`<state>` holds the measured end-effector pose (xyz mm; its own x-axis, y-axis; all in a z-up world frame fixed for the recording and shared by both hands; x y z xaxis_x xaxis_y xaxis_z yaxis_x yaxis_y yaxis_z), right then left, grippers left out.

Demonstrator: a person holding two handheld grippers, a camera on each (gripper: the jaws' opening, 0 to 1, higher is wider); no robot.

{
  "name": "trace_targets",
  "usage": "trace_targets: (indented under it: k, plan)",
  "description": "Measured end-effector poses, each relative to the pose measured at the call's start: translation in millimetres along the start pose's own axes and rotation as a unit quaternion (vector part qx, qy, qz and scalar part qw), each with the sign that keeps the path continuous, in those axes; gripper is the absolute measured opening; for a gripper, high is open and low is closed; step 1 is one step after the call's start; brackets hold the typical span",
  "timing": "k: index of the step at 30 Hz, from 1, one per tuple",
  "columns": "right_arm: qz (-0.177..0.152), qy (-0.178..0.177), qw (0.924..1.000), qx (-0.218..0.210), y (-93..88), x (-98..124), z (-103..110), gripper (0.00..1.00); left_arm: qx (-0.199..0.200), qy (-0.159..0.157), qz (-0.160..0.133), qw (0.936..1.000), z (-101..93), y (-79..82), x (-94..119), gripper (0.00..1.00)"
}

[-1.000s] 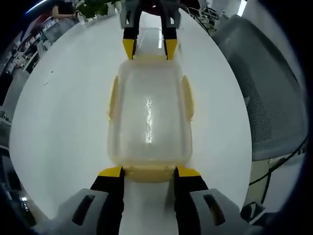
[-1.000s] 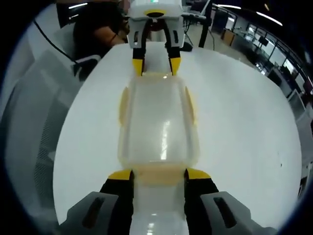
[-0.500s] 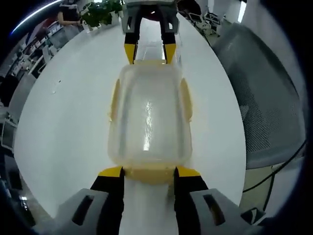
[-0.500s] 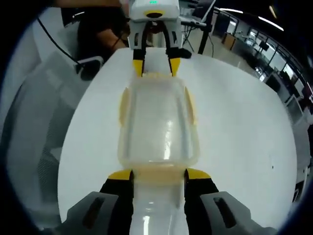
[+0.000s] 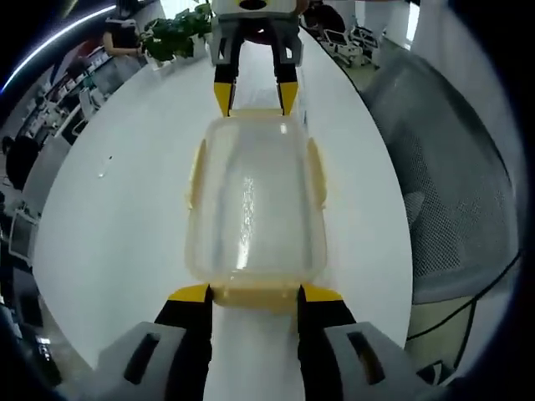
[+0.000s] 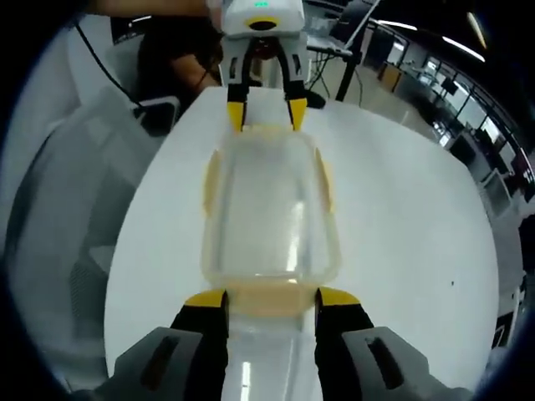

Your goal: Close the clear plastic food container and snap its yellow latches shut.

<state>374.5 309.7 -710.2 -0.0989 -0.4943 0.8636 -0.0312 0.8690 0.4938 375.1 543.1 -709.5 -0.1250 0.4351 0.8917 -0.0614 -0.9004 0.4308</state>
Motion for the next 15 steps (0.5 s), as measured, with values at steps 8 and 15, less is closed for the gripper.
trace_targets:
  k: [8,15]
  plan:
    - [-0.002,-0.006,1.0,0.0,-3.5,12.6,5.4,0.39,-0.009,0.011,-0.004,0.9999,-4.6,11.6,3.8,0.39]
    - [-0.001,-0.011,0.9999,-0.003,-8.8,22.6,10.7,0.39,-0.013,0.014,-0.01,0.9998,-8.3,21.0,3.9,0.39]
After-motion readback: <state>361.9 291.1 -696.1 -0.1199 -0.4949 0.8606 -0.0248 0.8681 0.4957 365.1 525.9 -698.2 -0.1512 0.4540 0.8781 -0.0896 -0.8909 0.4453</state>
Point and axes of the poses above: the point that each gripper's makers call its tool centre point, and the gripper's own axes: x roughly backward along the fingers, z roughly to its left, y roughly out of its top, the point moved 8 cm from there along x, roughly backward along the fingers
